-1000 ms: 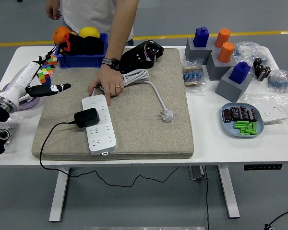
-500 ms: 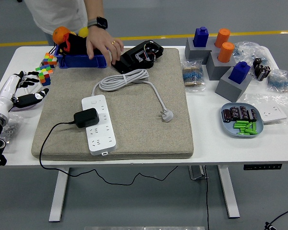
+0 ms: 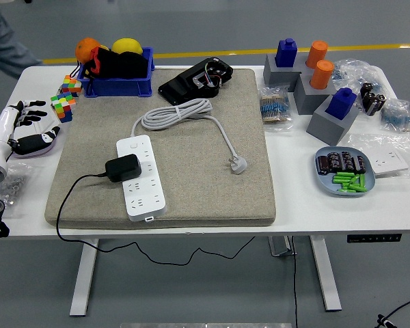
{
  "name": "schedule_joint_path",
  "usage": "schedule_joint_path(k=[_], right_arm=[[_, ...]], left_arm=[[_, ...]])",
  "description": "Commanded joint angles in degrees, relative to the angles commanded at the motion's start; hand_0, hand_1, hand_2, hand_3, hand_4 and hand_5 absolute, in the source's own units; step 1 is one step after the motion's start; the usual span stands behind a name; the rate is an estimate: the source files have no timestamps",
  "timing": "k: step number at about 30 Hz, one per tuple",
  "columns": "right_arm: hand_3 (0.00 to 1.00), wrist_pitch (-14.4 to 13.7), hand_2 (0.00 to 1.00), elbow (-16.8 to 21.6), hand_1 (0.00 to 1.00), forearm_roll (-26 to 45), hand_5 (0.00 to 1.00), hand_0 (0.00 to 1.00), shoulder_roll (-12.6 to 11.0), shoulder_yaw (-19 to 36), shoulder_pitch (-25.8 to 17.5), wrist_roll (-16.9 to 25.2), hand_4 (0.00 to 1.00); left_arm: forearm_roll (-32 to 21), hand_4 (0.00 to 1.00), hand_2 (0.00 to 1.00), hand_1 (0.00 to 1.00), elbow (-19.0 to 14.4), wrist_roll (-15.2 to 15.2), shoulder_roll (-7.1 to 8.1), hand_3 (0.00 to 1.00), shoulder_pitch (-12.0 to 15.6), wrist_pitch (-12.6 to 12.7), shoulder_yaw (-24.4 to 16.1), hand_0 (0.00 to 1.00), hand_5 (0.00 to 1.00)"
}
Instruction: Press the white button,pick up the black plug,place it near the board,insert it into the board
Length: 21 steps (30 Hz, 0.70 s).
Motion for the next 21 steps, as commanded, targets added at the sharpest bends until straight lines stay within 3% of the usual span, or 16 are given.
schedule_joint_path(k=[21], right_arm=[[0.618,0.0,0.684,0.3,0.699,0.3,0.426,0.718,0.0,-0.1,-0.4,0.0,0.723]], left_arm=[[0.4,0.744,0.685,0.709,-2.4,0.4,-2.02,0.759,1.1,-0.2,-1.0,0.715,0.093]])
